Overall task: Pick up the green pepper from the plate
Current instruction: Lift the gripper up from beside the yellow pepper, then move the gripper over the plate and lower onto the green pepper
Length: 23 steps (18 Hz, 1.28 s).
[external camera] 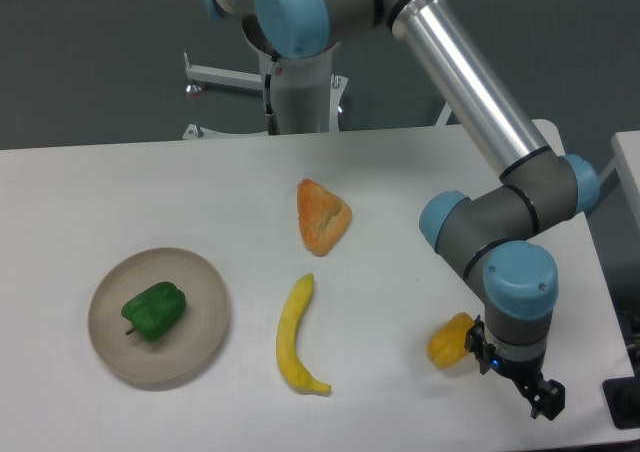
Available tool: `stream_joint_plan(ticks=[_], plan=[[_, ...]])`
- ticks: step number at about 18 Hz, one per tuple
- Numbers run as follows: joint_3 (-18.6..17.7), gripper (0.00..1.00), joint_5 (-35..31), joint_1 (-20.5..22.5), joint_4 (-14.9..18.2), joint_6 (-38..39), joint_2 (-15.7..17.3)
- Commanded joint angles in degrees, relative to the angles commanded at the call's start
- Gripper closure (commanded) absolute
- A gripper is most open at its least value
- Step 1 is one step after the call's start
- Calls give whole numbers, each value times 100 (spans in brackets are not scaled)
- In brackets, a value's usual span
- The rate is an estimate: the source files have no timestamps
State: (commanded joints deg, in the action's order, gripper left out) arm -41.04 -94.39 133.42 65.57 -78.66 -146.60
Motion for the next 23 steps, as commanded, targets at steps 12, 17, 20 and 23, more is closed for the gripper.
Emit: stream_joint_plan(ticks=[12, 17, 20, 23], plan=[[-167, 0, 44, -333, 26, 728, 193], [-911, 0, 667, -518, 79, 1580, 771], [-1501, 0, 1088, -597, 158, 2414, 1273], [-2072, 0, 1415, -703, 150, 2995, 1748]])
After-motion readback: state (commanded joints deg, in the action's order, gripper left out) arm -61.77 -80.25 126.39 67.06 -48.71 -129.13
